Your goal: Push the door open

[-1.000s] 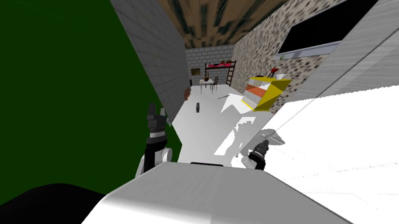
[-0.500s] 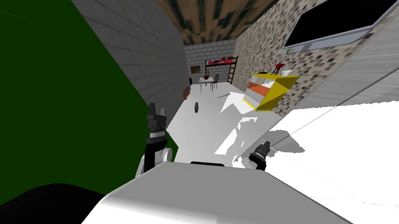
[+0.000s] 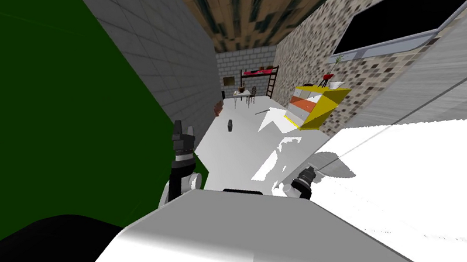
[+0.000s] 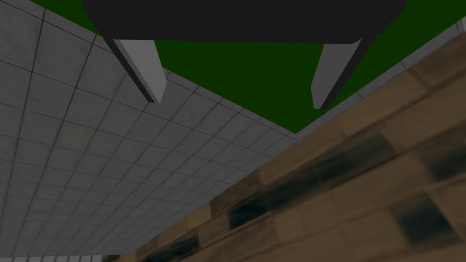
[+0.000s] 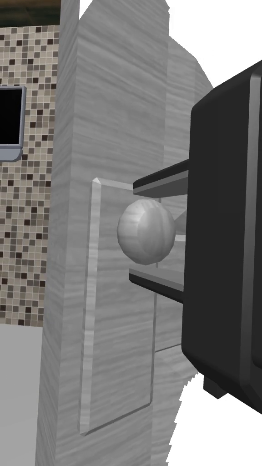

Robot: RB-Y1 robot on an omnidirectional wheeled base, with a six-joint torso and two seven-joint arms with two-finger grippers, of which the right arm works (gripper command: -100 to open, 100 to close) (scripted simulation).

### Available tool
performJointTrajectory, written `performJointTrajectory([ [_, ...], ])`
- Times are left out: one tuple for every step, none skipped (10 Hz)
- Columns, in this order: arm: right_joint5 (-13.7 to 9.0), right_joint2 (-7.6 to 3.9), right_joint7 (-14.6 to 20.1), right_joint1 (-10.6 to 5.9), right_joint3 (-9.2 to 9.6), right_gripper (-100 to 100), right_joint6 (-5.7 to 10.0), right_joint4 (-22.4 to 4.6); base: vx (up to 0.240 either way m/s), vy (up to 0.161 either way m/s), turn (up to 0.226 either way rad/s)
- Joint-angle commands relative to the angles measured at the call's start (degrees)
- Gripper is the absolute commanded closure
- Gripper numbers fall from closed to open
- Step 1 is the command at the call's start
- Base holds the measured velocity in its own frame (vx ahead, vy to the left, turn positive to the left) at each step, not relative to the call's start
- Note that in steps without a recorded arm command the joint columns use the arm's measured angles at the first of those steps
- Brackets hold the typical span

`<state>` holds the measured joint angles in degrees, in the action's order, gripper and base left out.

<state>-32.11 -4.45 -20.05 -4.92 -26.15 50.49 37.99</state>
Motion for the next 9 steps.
performJointTrajectory([
  [0.0,-0.01,0.0,0.0,-0.02,100,0.05,0.0,-0.007,0.008,0.0],
  [0.0,-0.01,0.0,0.0,-0.02,100,0.05,0.0,0.0,0.0,0.0],
  [-1.1,-0.23,-0.8,0.03,-1.11,100,-0.02,0.0,0.152,-0.052,-0.03],
  [-1.3,-0.31,-1.0,0.02,-1.42,100,-0.01,0.0,0.181,-0.074,-0.034],
  [-1.3,-0.31,-1.0,0.02,-1.42,100,-0.01,0.0,0.101,-0.06,-0.013],
  [-2.3,-0.52,-1.7,-0.01,-2.48,100,0.02,0.1,0.138,-0.094,-0.03],
  [-3.0,-0.65,-2.2,-0.03,-3.27,100,0.05,0.2,0.203,-0.126,-0.03],
  [-3.8,-0.76,-2.7,-0.06,-4.06,100,0.07,0.2,0.224,-0.106,-0.04],
  [-4.5,-0.85,-3.2,-0.08,-4.85,100,0.1,0.3,0.233,-0.098,-0.054],
])
